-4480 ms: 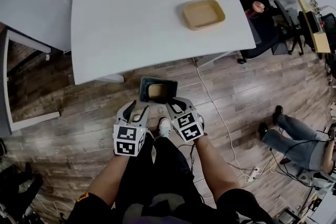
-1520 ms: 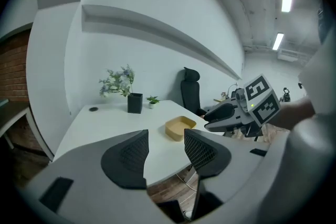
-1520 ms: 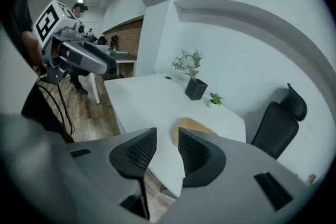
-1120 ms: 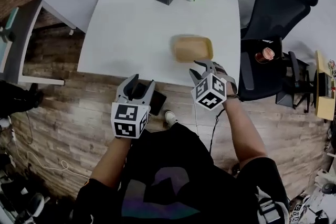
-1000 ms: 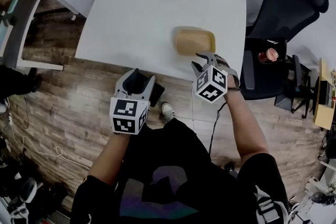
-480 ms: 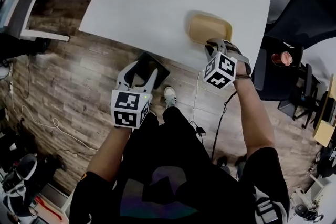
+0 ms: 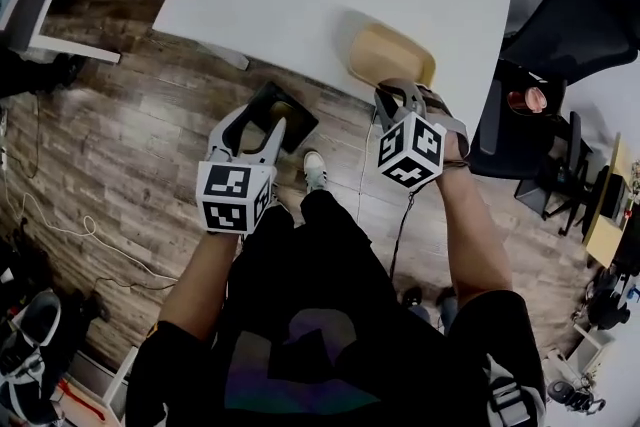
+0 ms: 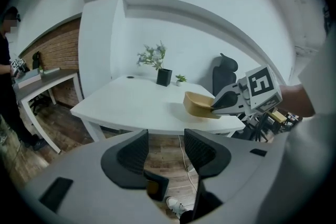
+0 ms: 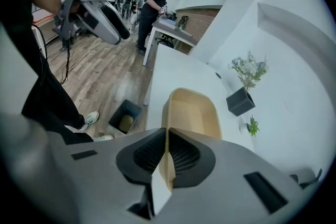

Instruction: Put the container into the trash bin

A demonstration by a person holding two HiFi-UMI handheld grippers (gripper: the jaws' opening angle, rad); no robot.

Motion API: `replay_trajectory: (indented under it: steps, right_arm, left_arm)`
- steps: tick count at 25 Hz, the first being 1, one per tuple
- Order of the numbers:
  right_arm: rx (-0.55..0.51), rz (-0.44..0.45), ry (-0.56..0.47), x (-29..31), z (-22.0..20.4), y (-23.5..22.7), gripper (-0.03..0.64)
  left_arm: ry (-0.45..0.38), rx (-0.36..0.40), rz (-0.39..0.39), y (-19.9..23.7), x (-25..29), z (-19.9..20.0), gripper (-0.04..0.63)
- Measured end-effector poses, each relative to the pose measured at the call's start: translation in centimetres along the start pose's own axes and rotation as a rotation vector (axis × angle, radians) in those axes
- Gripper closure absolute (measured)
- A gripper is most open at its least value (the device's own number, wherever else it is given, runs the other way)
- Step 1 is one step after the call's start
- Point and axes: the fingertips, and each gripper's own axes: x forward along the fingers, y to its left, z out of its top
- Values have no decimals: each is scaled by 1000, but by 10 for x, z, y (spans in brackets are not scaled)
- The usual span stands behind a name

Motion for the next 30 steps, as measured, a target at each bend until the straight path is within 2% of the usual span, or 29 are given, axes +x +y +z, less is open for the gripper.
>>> replay_trajectory:
  steps: [6,11,14,23,30]
  right_arm:
    - [31,55,-77,-18,68,67,583]
    - [52,145,-146,-23,123,133,583]
    - [72,197,-168,-13,143,165,583]
    - [160,320,-102,82,131,236,583]
    - [229,386,-30,182,104,273,583]
  left_arm:
    - [-4,-48,50,38,-46,-37,393]
    - [12,-93,86,65,-76,-76,393]
    - [28,-107,100,75,-81,-100,393]
    - [131,-143,140,101,-59,-193,393]
    - [187,-198,170,123,-10,-254,393]
